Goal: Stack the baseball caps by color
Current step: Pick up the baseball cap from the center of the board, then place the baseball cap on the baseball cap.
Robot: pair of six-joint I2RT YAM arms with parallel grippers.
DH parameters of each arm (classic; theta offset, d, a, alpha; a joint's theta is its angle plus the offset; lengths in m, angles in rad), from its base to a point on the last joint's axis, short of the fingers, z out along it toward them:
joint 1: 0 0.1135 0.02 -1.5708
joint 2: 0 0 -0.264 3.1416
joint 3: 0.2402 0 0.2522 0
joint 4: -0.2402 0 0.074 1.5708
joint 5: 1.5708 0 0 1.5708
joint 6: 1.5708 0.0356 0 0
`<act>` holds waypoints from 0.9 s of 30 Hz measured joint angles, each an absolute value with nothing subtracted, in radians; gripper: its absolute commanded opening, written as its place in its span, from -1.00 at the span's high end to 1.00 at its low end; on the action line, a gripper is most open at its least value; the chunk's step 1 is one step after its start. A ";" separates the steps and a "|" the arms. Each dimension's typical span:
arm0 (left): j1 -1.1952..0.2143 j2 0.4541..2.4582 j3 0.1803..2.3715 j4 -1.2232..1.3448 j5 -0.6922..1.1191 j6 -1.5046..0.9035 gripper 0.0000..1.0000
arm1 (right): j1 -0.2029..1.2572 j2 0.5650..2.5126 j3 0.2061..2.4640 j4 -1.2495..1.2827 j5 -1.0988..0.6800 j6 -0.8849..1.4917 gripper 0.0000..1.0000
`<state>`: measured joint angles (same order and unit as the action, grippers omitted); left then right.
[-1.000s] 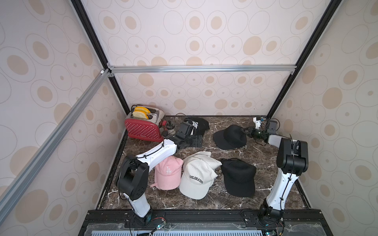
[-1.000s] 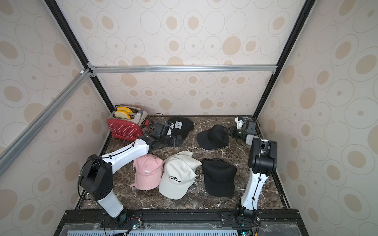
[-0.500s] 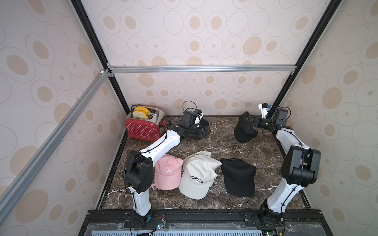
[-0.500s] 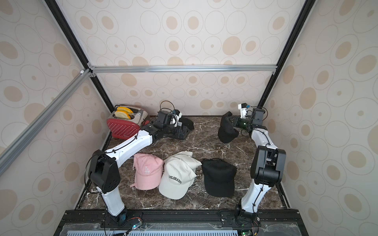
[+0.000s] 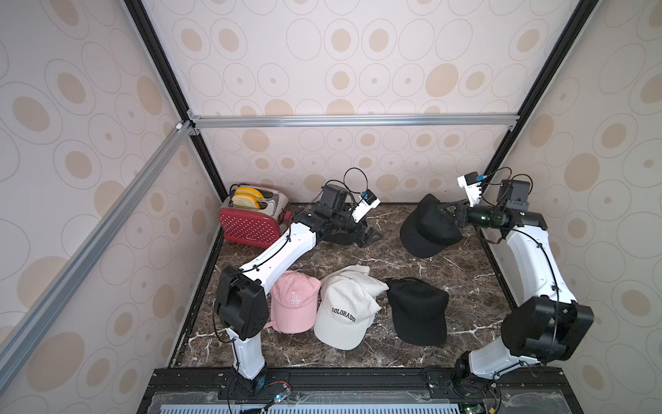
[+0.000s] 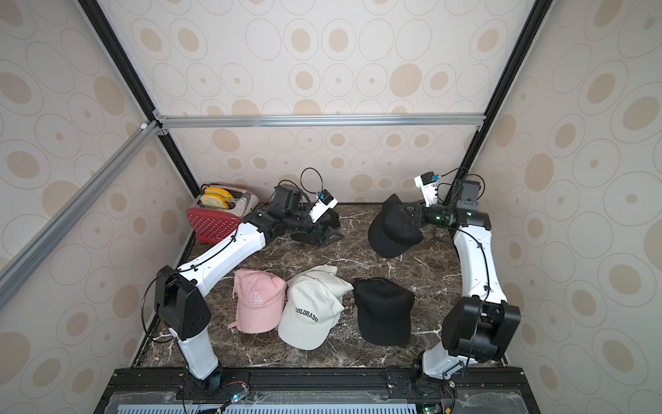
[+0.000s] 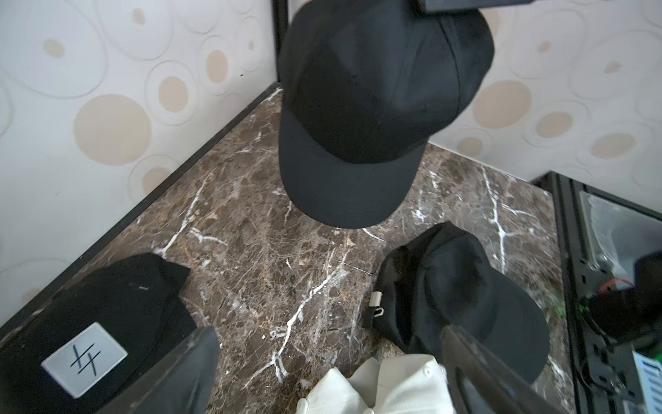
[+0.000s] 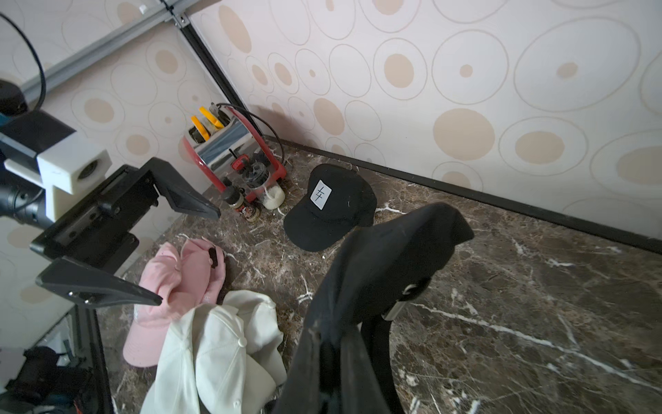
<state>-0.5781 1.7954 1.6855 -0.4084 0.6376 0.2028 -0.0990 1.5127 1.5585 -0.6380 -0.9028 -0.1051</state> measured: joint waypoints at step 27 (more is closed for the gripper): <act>-0.817 1.453 1.368 -0.552 0.713 0.801 -0.98 | 0.186 0.824 1.152 -1.197 -0.875 -0.801 1.00</act>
